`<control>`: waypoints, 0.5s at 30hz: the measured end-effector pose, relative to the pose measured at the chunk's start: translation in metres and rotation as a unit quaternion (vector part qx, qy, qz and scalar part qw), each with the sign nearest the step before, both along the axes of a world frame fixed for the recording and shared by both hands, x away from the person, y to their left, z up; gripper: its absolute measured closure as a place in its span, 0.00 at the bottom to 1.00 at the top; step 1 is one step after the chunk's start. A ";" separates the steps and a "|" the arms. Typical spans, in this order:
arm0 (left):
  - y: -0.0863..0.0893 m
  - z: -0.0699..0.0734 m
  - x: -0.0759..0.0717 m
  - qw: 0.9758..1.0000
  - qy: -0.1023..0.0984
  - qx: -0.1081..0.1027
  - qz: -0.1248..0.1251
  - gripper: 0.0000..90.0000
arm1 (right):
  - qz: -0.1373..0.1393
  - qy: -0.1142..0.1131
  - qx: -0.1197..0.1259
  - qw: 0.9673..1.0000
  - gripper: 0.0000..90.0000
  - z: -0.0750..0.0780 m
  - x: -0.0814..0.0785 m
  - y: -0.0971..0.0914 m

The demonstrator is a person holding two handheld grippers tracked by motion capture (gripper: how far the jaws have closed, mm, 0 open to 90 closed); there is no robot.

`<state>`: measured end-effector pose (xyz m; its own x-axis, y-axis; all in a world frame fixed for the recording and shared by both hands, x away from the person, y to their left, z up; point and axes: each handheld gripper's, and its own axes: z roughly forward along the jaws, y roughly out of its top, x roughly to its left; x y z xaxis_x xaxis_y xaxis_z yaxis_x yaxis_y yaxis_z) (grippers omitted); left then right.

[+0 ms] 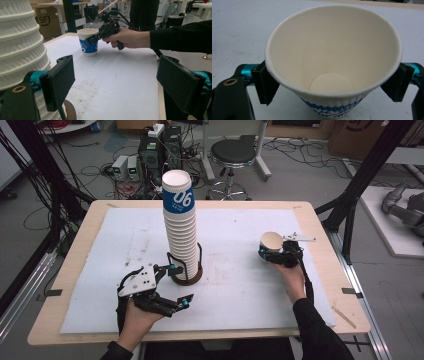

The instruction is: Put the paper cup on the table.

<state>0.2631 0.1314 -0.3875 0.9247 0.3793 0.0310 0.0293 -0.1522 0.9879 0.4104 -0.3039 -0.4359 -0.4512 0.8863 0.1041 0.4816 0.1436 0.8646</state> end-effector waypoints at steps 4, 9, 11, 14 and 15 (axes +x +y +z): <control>0.000 0.000 0.000 1.000 0.000 0.001 0.000 0.17 | 0.000 0.004 -0.005 1.000 0.16 0.002 -0.002 -0.001; 0.000 0.000 0.001 1.000 0.003 0.001 -0.001 0.17 | -0.003 0.011 -0.011 1.000 0.16 0.004 -0.005 -0.002; -0.001 0.000 0.001 1.000 0.003 0.003 -0.001 0.17 | -0.001 0.013 -0.015 1.000 0.15 0.005 -0.007 -0.003; -0.001 0.000 0.001 1.000 0.002 0.004 -0.001 0.17 | -0.003 0.013 -0.016 1.000 0.15 0.007 -0.011 -0.004; -0.001 0.000 0.001 1.000 0.002 0.004 -0.001 0.17 | -0.004 0.012 -0.017 1.000 0.15 0.007 -0.013 -0.004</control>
